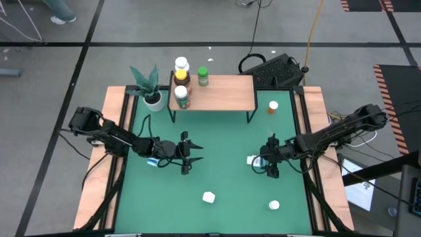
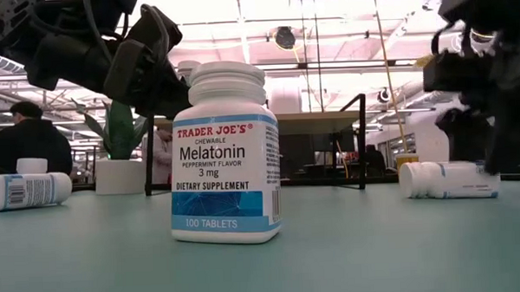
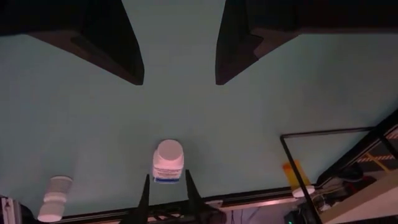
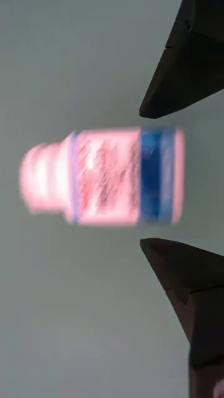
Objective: Pick and place medicine bottles onto shelf by color
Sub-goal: Put the top right white blue pill bottle on the shelf aligned with the green pill bottle
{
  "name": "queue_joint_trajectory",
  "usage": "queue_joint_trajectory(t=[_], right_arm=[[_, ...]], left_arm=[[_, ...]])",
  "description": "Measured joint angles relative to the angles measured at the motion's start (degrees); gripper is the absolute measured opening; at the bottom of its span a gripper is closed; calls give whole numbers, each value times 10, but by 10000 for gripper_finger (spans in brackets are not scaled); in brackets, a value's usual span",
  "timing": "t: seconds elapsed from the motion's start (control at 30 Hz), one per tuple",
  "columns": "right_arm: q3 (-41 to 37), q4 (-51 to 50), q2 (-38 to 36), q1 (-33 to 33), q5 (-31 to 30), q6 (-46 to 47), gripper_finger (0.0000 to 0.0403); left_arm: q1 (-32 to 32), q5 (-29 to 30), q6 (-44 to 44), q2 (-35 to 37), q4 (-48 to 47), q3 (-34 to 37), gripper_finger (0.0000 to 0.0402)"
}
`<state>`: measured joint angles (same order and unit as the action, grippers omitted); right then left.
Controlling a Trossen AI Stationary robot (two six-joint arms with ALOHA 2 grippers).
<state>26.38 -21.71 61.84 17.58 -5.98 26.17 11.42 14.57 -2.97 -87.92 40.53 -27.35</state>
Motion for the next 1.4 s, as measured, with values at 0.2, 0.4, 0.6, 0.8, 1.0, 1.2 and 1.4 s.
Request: queue_joint_trajectory(t=[0.2, 0.4, 0.6, 0.8, 1.0, 1.2, 1.4], right_arm=[[-48, 70, 0, 0, -19, 10, 325], [-69, 112, 0, 0, -66, 19, 296], [-107, 252, 0, 0, -164, 15, 234], [-152, 490, 0, 0, -212, -60, 217], [-124, 536, 11, 1, -276, -150, 223], [-52, 539, 87, 1, -319, -255, 221], [38, 581, 208, 2, -364, -344, 221]], left_arm=[[-2, -1, -22, 0, 0, 0, 202], [-15, -1, -14, 0, 1, 0, 203], [-21, -1, 10, 0, 3, 0, 204], [-21, -1, 71, 0, 24, 0, 209], [-21, 1, 97, 0, 70, 0, 250], [-33, 3, 134, 0, 101, 0, 285], [-35, 5, 138, 0, 103, 0, 289]])
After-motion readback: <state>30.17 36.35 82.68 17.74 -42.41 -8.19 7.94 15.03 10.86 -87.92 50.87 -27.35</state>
